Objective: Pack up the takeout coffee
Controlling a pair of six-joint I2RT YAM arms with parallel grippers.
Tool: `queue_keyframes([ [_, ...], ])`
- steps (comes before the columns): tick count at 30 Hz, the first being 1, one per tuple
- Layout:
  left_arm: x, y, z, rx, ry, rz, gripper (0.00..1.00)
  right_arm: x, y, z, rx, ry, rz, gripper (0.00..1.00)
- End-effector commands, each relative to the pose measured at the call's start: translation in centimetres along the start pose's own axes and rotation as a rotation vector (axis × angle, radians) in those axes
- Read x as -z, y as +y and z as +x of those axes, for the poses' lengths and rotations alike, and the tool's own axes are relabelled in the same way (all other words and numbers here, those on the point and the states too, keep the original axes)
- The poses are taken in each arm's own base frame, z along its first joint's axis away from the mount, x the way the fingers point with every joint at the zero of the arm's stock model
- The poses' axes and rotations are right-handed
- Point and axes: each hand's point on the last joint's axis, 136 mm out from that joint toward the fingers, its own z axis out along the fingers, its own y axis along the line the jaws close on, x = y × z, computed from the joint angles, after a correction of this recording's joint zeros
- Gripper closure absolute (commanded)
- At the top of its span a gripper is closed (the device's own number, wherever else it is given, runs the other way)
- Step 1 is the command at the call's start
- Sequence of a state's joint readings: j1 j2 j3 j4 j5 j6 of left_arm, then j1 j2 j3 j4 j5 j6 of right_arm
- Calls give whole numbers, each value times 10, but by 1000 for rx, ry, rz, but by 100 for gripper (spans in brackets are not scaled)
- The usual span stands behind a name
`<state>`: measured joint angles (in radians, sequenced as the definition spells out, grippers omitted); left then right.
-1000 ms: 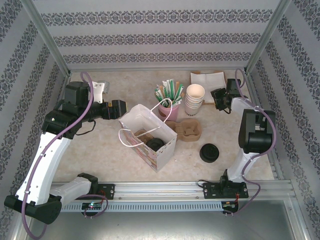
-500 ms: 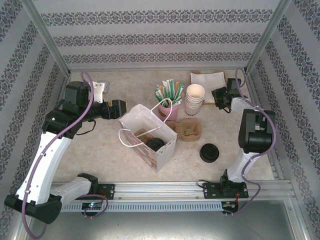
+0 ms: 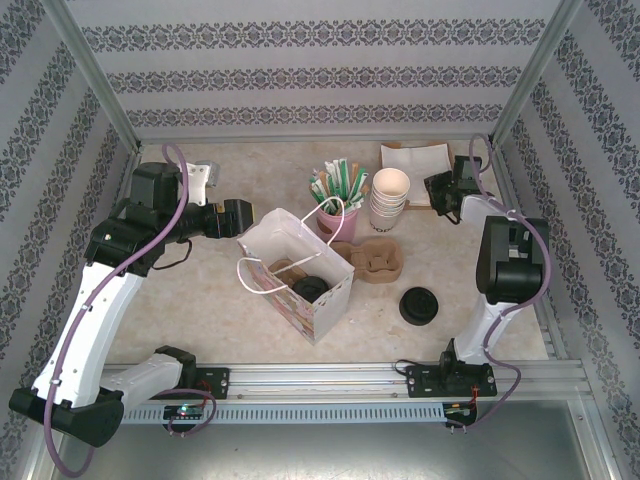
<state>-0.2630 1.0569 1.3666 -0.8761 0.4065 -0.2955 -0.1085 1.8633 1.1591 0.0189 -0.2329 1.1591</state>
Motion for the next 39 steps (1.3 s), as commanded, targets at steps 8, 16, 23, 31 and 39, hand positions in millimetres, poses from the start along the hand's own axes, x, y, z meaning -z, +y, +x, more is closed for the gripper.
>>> queue_keyframes([
  [8,-1,-2,-3,-15,-19,-4,15,-7,-3,7,-7,-16,16,63],
  [16,0,-1,-3,-13,-19,-10,15,-9,-6,10,-14,-18,33,63],
  [23,1,-1,-3,-10,-20,-12,15,-15,-10,15,-43,-6,32,64],
  [31,1,-1,-3,-10,-23,-10,15,-24,-11,18,-56,6,36,65],
  [39,3,0,-3,-11,-27,-19,15,-20,-6,16,-51,-9,21,82],
])
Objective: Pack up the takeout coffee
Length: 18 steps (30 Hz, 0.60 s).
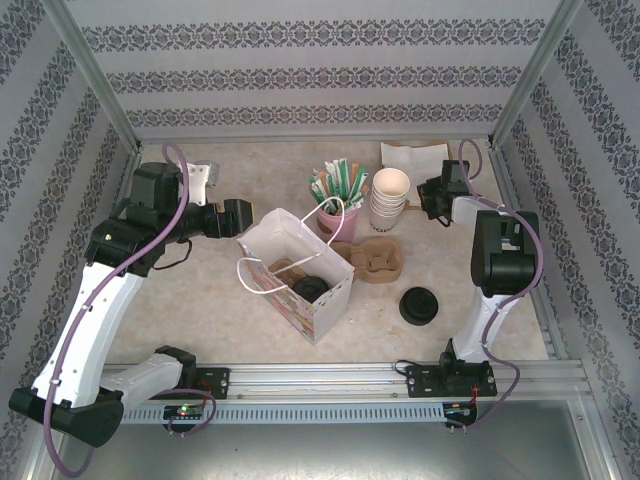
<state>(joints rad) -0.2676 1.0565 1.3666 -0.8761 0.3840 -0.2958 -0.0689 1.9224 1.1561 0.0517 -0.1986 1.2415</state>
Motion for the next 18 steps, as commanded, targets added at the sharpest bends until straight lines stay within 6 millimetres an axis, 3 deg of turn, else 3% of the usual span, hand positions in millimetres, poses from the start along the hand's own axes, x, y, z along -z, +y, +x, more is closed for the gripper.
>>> queue_keyframes([
  [1,3,-2,-3,-9,-24,-2,15,5,12,-1,21,-23,-27,85],
  [5,5,-2,-4,-12,-32,-5,15,25,32,-7,74,-60,-68,100],
  [12,7,-3,-5,-16,-41,-4,15,67,66,-16,168,-123,-136,100],
  [18,9,-3,-8,-26,-56,-6,14,120,104,-18,328,-181,-217,100],
])
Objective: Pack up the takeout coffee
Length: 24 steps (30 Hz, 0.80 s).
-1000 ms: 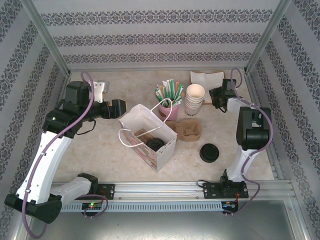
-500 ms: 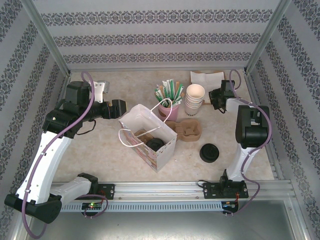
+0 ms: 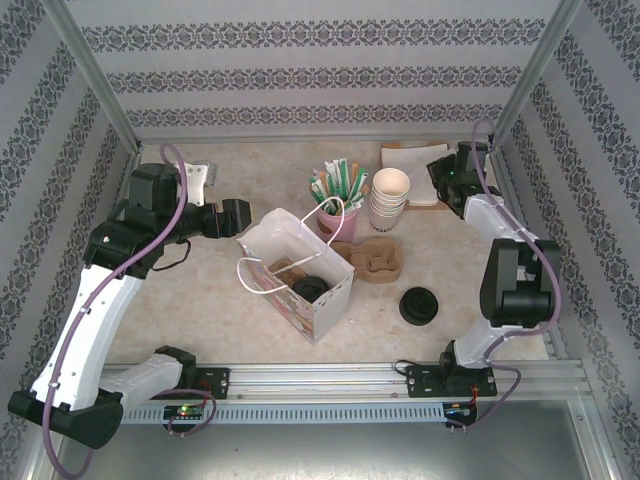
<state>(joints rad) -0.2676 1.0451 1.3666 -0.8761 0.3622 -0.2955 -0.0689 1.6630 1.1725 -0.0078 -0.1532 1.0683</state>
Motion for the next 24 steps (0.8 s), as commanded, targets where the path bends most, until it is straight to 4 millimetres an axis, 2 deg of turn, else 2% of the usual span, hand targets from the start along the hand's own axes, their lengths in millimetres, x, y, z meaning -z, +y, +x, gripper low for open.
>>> queue_keyframes([
  [1,5,-6,-7,-20,-42,14,14,34,39,-14,152,-55,-64,100],
  [5,5,-9,-9,-4,-46,29,14,72,69,-18,292,-78,-148,100],
  [13,2,-10,-11,16,-57,39,14,157,111,-14,490,-129,-312,100],
  [18,-3,-16,-16,51,-64,80,14,215,137,3,589,-96,-419,100],
  [24,-12,-28,-18,61,-18,150,15,290,171,34,704,-39,-590,100],
])
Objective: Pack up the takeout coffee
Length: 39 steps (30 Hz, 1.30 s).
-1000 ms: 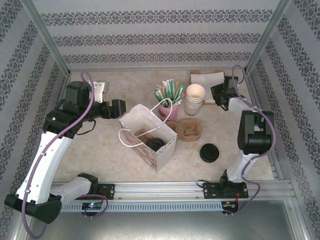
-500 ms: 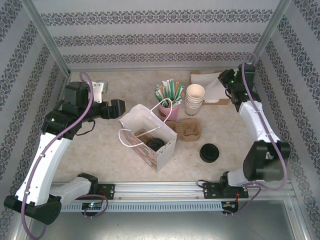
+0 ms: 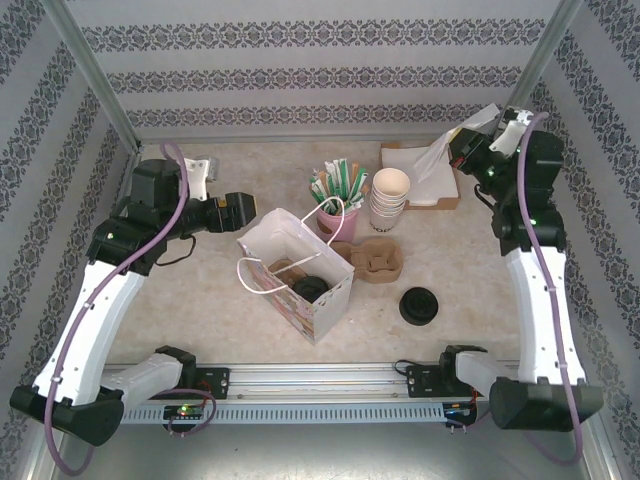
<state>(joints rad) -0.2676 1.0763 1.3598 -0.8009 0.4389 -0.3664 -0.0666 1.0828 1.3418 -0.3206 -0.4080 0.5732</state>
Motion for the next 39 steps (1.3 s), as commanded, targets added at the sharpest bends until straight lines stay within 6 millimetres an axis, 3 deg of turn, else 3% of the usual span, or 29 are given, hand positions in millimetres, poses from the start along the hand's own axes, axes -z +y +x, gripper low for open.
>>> queue_keyframes([
  [1,-3,-13,-8,-2,-7,54,15,34,56,3,96,53,-165,100],
  [5,-5,1,-6,20,-3,-21,16,59,108,8,147,69,-306,100],
  [12,-7,-2,8,51,54,-4,17,93,201,36,273,123,-558,100],
  [18,-11,9,21,64,119,-71,19,109,250,70,367,206,-694,100],
  [22,-12,5,27,52,135,-72,20,108,265,100,412,285,-751,100],
  [30,-9,8,31,56,127,-99,20,101,261,143,504,427,-769,100],
  [39,-11,8,29,66,106,-98,20,120,261,184,619,575,-901,100],
])
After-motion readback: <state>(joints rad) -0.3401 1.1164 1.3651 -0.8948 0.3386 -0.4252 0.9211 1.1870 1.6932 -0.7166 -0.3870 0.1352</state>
